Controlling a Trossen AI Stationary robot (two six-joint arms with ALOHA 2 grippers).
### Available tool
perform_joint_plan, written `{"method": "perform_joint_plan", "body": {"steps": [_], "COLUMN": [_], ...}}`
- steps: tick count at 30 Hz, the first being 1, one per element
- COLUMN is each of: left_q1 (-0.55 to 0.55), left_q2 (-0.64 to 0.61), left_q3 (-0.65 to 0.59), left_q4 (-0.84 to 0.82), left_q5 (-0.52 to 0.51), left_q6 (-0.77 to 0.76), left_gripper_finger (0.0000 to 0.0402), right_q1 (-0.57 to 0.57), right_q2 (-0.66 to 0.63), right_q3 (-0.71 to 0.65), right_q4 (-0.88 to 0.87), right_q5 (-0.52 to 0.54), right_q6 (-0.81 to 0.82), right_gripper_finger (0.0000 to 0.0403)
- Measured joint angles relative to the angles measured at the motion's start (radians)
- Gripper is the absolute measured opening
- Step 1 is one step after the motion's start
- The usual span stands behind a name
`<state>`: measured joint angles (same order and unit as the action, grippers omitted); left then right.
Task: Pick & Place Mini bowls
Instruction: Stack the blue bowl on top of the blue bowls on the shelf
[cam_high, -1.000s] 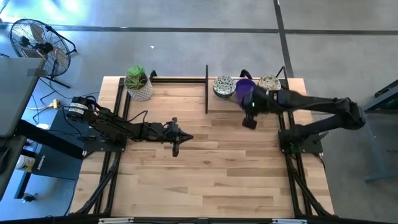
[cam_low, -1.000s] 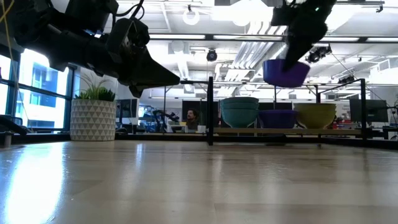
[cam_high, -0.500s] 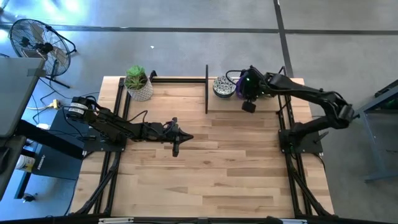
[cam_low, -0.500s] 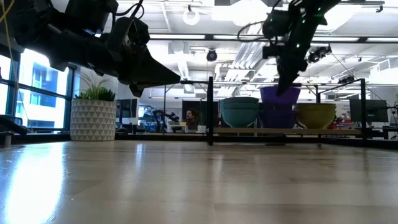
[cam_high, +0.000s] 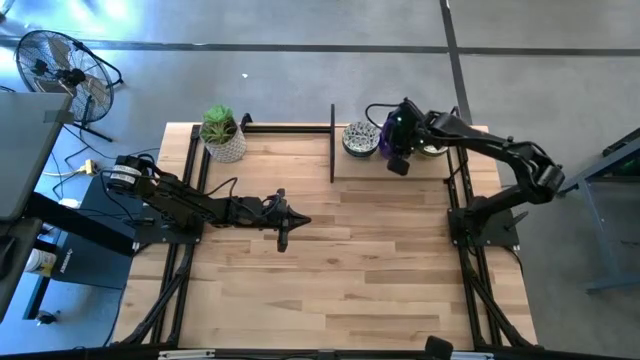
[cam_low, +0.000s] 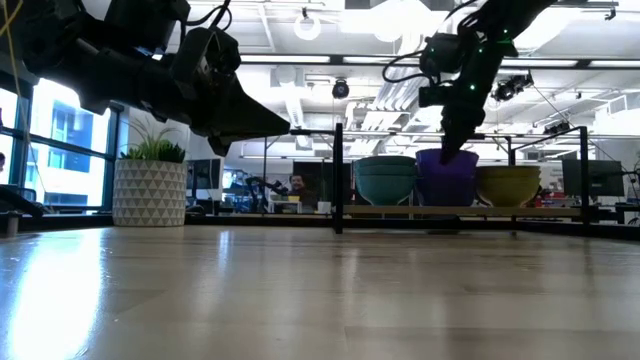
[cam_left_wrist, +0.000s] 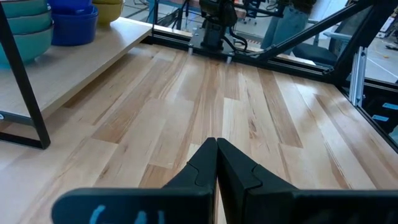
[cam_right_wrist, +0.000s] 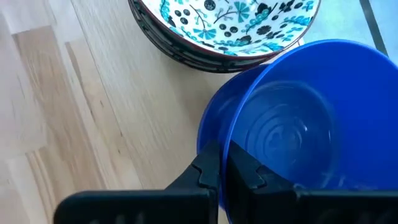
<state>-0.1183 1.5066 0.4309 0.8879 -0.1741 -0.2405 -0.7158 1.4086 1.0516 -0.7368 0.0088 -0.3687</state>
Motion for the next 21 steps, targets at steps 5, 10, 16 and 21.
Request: {"method": "perform_joint_plan", "body": {"steps": [5,10,16,21], "left_q1": [0.0,0.0,0.0,0.0], "left_q2": [0.0,0.0,0.0,0.0], "left_q3": [0.0,0.0,0.0,0.0], "left_q4": [0.0,0.0,0.0,0.0], "left_q5": [0.0,0.0,0.0,0.0], "left_q6": [0.0,0.0,0.0,0.0], "left_gripper_finger": [0.0003,0.0003,0.0003,0.0003], "right_q1": [-0.005,-0.005,-0.005,-0.005], "right_q2": [0.0,0.012,0.04,0.045], "right_q3": [0.0,0.0,0.0,0.0], "right_q4": [0.001,0.003,0.01,0.017], "right_q5": [-0.013,-0.016,-0.012,0.008], "right_q6": [0.0,0.002,0.002,0.002], "right_gripper_finger": [0.0002,0.0003,0.0003,0.0011]}}
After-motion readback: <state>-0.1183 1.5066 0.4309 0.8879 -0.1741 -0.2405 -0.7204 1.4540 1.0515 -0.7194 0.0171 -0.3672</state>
